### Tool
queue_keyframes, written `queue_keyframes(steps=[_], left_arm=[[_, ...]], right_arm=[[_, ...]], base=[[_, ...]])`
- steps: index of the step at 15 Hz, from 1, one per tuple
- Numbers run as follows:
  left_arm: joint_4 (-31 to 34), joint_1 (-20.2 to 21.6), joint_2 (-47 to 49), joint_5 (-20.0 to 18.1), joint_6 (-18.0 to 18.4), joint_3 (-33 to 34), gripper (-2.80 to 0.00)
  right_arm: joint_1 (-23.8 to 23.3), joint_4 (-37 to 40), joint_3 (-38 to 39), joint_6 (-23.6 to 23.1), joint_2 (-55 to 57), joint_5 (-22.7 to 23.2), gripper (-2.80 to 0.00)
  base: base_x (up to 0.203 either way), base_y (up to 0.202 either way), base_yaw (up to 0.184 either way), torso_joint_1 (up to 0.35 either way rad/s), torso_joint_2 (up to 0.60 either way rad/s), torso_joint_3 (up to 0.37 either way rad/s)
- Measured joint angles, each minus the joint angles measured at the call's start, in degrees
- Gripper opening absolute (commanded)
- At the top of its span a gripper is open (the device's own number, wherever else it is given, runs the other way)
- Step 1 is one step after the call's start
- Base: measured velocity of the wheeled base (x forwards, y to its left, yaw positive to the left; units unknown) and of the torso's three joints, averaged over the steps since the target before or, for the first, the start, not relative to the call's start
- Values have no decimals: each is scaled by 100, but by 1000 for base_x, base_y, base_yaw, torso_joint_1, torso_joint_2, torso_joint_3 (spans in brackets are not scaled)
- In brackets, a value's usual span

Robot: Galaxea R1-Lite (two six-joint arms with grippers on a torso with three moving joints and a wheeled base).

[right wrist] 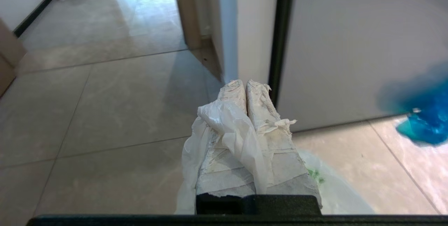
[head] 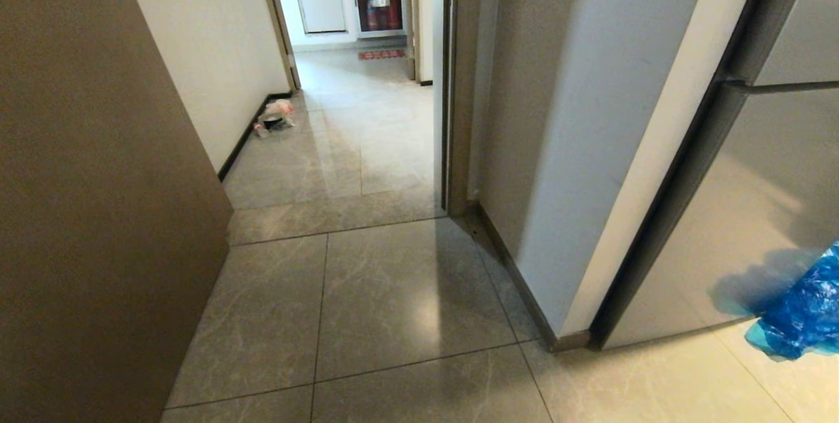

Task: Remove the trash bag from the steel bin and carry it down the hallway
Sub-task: Put the trash bag at the door

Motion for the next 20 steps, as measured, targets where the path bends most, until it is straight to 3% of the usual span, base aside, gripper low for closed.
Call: queue_keyframes(steps=[9,20], left_arm=[[-1,6,0,2,0,0,-280],[-6,5,0,0,0,0,-280]], right_arm=[[8,5,0,11,0,0,-280],[0,5,0,2,0,2,-280]], base=[[-1,-13,155,1,2,3],[0,-1,5,0,1,0]])
